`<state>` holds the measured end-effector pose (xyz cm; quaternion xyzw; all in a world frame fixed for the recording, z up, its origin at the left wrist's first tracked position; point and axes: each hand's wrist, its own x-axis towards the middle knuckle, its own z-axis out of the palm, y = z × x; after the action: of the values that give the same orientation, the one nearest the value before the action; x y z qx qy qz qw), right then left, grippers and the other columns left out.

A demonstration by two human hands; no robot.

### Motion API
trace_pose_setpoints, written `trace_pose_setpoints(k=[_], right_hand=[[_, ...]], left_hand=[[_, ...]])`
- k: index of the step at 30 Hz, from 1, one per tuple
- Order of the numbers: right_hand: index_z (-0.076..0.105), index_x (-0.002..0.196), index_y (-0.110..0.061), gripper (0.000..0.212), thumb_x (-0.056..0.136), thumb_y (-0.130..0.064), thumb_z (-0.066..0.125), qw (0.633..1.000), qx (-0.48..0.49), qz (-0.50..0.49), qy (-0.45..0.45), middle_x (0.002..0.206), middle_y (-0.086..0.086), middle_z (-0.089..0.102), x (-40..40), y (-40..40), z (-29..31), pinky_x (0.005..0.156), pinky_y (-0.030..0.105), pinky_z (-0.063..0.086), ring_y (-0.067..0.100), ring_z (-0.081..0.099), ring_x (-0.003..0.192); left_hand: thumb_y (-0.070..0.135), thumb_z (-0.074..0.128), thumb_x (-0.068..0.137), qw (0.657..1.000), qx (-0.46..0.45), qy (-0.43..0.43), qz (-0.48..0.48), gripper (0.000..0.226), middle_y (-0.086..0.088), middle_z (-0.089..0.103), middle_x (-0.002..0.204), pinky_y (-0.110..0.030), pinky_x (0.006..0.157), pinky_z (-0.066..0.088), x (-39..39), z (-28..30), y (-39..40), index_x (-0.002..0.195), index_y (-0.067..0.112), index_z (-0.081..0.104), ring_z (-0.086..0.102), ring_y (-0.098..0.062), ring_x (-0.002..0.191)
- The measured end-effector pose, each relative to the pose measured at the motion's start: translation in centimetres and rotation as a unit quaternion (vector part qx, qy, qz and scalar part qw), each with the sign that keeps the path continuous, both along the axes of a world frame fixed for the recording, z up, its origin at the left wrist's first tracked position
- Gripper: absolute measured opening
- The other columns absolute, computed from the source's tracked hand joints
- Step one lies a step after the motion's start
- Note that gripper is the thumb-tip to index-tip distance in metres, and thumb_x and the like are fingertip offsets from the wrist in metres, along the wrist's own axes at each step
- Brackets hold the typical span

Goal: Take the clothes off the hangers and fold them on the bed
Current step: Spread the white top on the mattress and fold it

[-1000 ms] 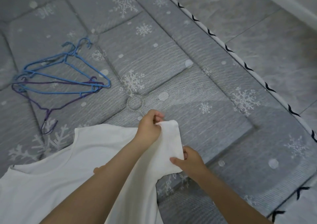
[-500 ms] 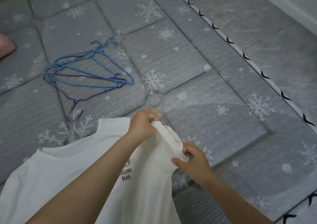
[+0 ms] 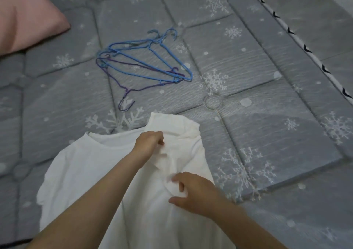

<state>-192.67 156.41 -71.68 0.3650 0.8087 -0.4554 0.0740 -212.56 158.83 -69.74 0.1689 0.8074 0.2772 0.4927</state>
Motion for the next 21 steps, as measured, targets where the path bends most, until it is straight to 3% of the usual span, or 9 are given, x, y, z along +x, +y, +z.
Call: trace_pose_setpoints(k=[2, 4, 7, 10, 13, 16, 19, 21], right_hand=[[0.054, 0.116, -0.032, 0.040, 0.083, -0.055, 0.058, 1.000, -0.007, 0.021, -0.020, 0.094, -0.015, 0.053, -0.4, -0.8, -0.8, 0.077, 0.021, 0.036, 0.006, 0.052, 0.093], [0.058, 0.109, -0.029, 0.037, 0.084, -0.056, 0.053, 1.000, 0.013, 0.002, -0.012, 0.091, -0.014, 0.056, -0.4, -1.5, -1.6, 0.075, 0.020, 0.038, 0.003, 0.051, 0.085], [0.058, 0.095, -0.027, 0.033, 0.080, -0.053, 0.044, 0.993, 0.100, -0.049, 0.037, 0.077, -0.015, 0.049, 0.2, -1.5, -2.5, 0.063, 0.017, 0.037, 0.003, 0.047, 0.072], [0.052, 0.086, -0.024, 0.015, 0.081, -0.038, 0.055, 0.970, 0.169, -0.168, 0.039, 0.079, -0.012, 0.047, -0.1, 0.0, -2.5, 0.064, 0.026, 0.042, 0.010, 0.050, 0.075], [0.047, 0.088, -0.019, 0.022, 0.082, -0.026, 0.067, 0.950, 0.125, -0.286, 0.000, 0.091, -0.004, 0.048, -0.8, 2.3, -2.4, 0.073, 0.029, 0.037, 0.014, 0.046, 0.085], [0.047, 0.096, -0.016, 0.029, 0.081, -0.029, 0.069, 0.932, 0.033, -0.360, -0.028, 0.098, 0.000, 0.051, -1.2, 4.4, -3.1, 0.076, 0.028, 0.037, 0.019, 0.051, 0.091], [0.052, 0.106, -0.015, 0.033, 0.082, -0.031, 0.068, 0.935, -0.048, -0.346, -0.062, 0.097, -0.002, 0.055, -1.2, 5.3, -3.8, 0.074, 0.027, 0.040, 0.018, 0.056, 0.090], [0.054, 0.097, -0.019, 0.023, 0.082, -0.031, 0.067, 0.939, -0.058, -0.332, -0.062, 0.093, -0.003, 0.057, -1.3, 5.6, -3.6, 0.070, 0.027, 0.040, 0.015, 0.056, 0.086]], left_hand=[[0.038, 0.062, 0.084, 0.999, -0.021, 0.011, 0.031, 0.033, -0.005, 0.064, 0.079, -0.032, 0.071, 0.042, -0.6, -1.3, -1.0, 0.064, 0.011, 0.061, 0.053, -0.022, 0.072], [0.035, 0.067, 0.083, 0.999, -0.026, 0.033, 0.029, 0.028, -0.005, 0.063, 0.080, -0.033, 0.075, 0.046, -1.1, -2.7, -2.3, 0.068, 0.012, 0.061, 0.056, -0.022, 0.078], [0.029, 0.079, 0.074, 0.996, -0.017, 0.074, -0.044, 0.025, 0.007, 0.059, 0.083, -0.021, 0.076, 0.041, -1.1, -3.7, -3.5, 0.089, 0.016, 0.065, 0.055, -0.012, 0.085], [0.027, 0.078, 0.075, 0.980, -0.003, 0.125, -0.155, 0.030, 0.008, 0.060, 0.092, -0.014, 0.074, 0.035, -0.9, -3.9, -3.7, 0.101, 0.017, 0.067, 0.053, -0.007, 0.087], [0.002, 0.063, 0.078, 0.974, -0.006, 0.139, -0.181, 0.027, 0.001, 0.066, 0.097, -0.012, 0.071, 0.035, -1.3, -4.1, -3.5, 0.102, 0.014, 0.069, 0.053, -0.008, 0.085], [-0.010, 0.048, 0.072, 0.979, -0.018, 0.126, -0.157, 0.039, 0.001, 0.065, 0.087, -0.014, 0.074, 0.040, -2.2, -4.1, -3.6, 0.092, 0.015, 0.070, 0.056, -0.011, 0.083], [-0.010, 0.044, 0.075, 0.971, -0.058, 0.127, -0.196, 0.040, 0.000, 0.063, 0.092, -0.015, 0.077, 0.041, -3.6, -4.1, -4.0, 0.097, 0.013, 0.069, 0.057, -0.011, 0.087], [-0.008, 0.043, 0.077, 0.964, -0.065, 0.139, -0.216, 0.040, -0.002, 0.064, 0.099, -0.015, 0.081, 0.041, -4.1, -3.9, -3.8, 0.099, 0.013, 0.069, 0.059, -0.013, 0.094]])
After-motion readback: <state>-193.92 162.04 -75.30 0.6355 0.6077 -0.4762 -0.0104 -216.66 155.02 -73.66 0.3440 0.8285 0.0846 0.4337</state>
